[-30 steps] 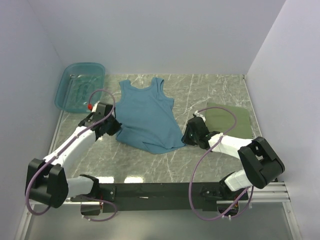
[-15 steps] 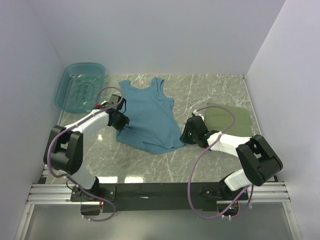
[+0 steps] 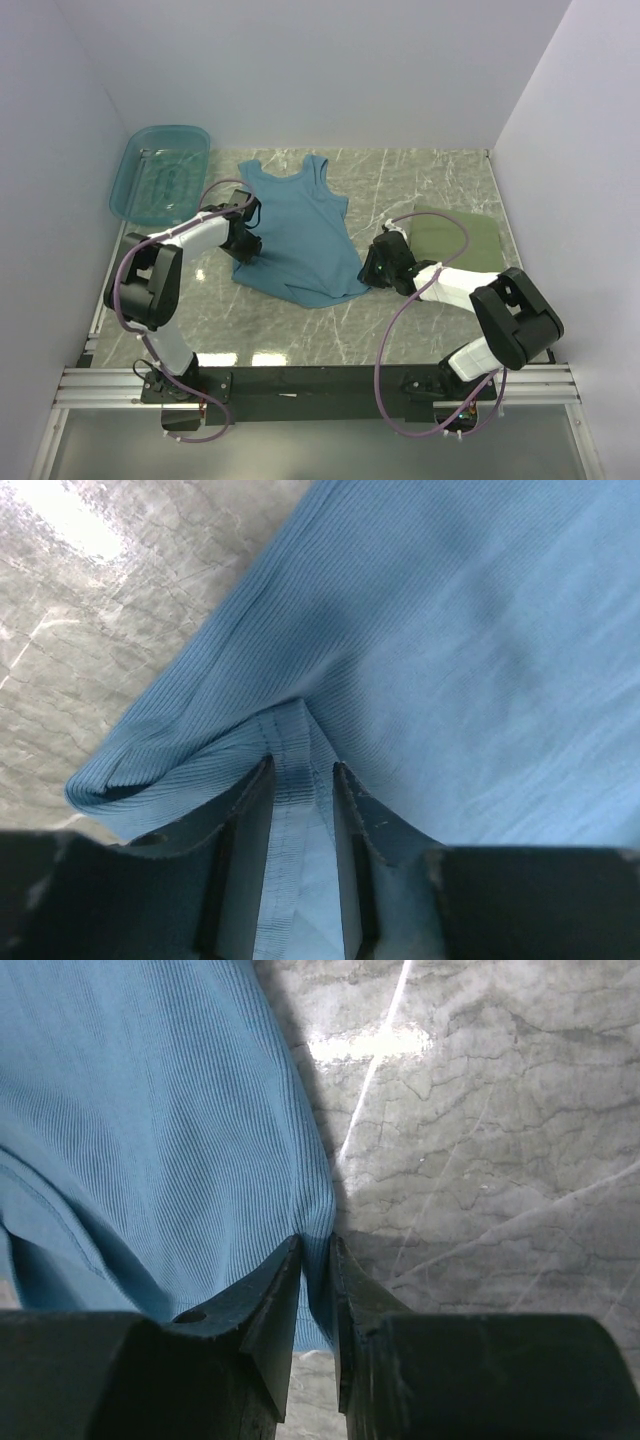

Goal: Fold and stack the tank tops

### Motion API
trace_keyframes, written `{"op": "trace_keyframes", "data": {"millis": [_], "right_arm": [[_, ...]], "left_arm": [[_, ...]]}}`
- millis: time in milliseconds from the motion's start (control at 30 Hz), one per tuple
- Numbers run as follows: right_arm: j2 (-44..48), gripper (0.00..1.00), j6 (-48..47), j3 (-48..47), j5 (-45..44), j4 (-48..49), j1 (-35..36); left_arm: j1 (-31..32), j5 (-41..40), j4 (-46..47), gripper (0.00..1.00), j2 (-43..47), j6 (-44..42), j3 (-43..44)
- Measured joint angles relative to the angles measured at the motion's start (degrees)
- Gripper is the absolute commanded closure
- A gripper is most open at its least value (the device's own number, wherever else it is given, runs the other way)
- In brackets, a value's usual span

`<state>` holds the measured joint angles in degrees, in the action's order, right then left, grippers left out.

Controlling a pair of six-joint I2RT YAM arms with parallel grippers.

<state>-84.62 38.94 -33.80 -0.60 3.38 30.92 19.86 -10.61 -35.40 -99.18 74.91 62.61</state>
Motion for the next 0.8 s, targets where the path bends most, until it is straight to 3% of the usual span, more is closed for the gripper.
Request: {"op": "trace_keyframes", "data": {"millis": [233,400,600,667,700,800], "right_arm": [[-0.1,0.75,0.0,0.0,0.2,0.1,-0.1],[-0.1,0.75,0.0,0.0,0.6,0.1,-0.3],[-0.1,0.75,0.0,0.0,0.7,0.1,-0.4],[-0.1,0.75,0.0,0.0,0.8,0.1,-0.5],[-0.1,0.75,0.0,0.0,0.9,0.1,-0.6],[-0.1,0.75,0.0,0.0,1.3,0.2,-0.6]], "left_arm": [[0.0,0.0,0.0,0.82,-1.4,-0.1,0.1],[0.0,0.2,0.0,0.99,-1.4,-0.4,0.0],[0.0,0.0,-0.4,0.99,1.6,-1.7,-0.9],[0.0,-0.3,-0.6,0.91,4.4,-2.1,-1.7],[0.0,-0.5,-0.8,0.79,5.6,-2.3,-1.9],[0.0,-0.9,-1.1,0.65,7.1,-2.6,-1.9]]}}
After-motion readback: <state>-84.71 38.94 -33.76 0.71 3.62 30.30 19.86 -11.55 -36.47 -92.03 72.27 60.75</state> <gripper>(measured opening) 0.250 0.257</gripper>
